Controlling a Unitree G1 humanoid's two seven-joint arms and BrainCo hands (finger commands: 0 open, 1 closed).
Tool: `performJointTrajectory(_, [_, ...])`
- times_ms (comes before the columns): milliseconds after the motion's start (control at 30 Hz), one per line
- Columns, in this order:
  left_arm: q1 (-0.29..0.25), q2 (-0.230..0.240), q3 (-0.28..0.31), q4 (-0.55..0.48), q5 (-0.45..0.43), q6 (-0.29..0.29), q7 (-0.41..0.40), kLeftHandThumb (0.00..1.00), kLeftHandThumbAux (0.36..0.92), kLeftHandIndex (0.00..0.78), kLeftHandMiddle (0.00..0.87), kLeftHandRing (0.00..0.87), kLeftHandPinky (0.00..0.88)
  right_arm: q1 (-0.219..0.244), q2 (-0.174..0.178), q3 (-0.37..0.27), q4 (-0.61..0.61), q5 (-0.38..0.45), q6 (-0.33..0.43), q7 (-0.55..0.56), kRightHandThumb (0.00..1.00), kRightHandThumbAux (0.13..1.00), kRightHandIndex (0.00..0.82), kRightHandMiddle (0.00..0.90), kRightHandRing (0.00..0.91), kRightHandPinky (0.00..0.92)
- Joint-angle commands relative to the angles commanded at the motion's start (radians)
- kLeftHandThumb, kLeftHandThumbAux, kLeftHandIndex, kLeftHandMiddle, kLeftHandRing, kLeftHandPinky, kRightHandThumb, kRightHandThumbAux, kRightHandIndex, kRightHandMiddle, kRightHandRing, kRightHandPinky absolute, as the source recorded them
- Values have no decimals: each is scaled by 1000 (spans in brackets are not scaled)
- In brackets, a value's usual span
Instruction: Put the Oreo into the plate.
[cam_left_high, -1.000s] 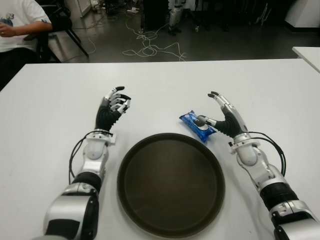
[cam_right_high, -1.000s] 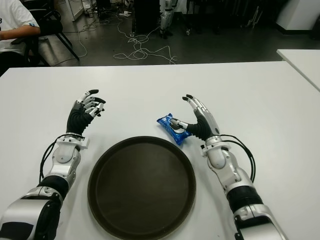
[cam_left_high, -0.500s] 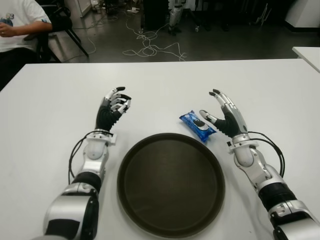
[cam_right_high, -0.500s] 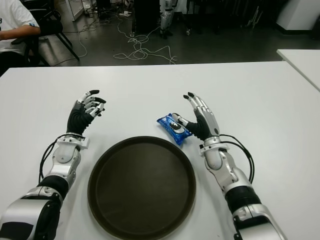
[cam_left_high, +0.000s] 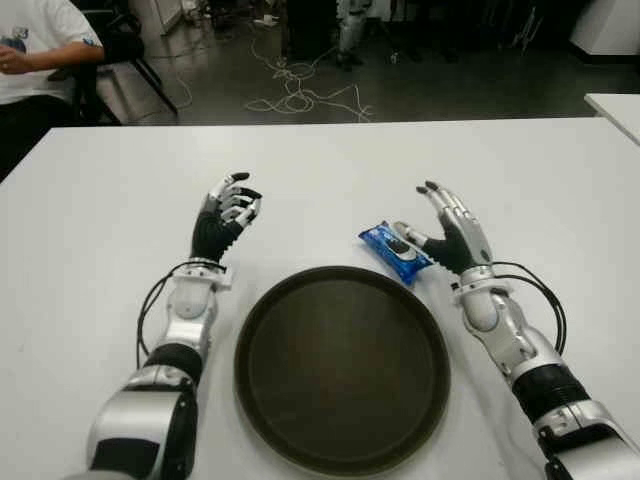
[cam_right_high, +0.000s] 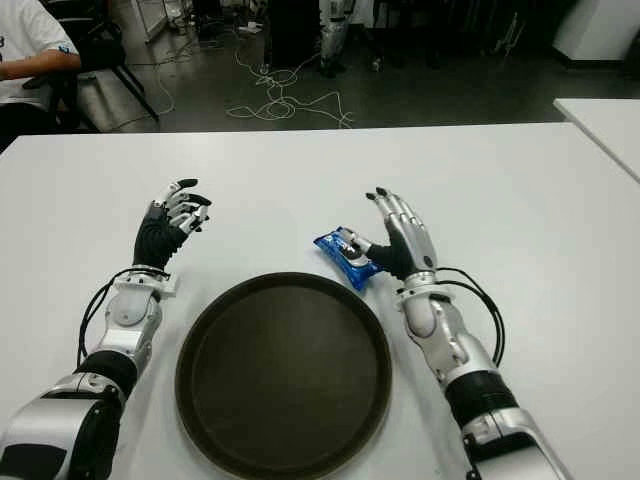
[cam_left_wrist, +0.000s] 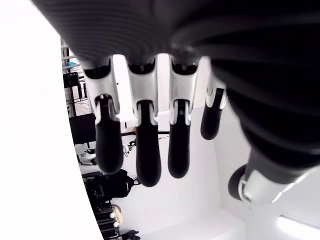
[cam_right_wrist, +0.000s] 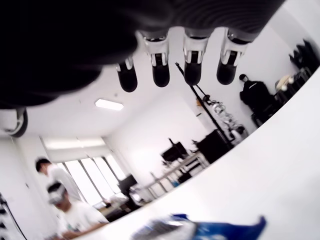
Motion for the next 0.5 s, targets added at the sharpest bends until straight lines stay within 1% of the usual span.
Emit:
performJointTrajectory(333, [2, -1, -3, -3, 0, -5, 1, 532, 621, 227, 406, 466, 530, 4, -3, 25, -35, -19, 71, 30, 216, 260, 0, 0, 0, 0])
performJointTrajectory(467, [1, 1, -9, -1, 11, -9, 17, 526, 628, 227, 411, 469, 531, 0, -7, 32, -40, -25, 92, 37, 213, 274, 0, 0, 0, 3])
performJointTrajectory(500, [0, 1, -10, -1, 12, -10, 17, 523, 629, 228, 416, 473, 534, -7, -6, 35, -35, -27, 102, 42, 210, 278, 0, 0, 0, 8])
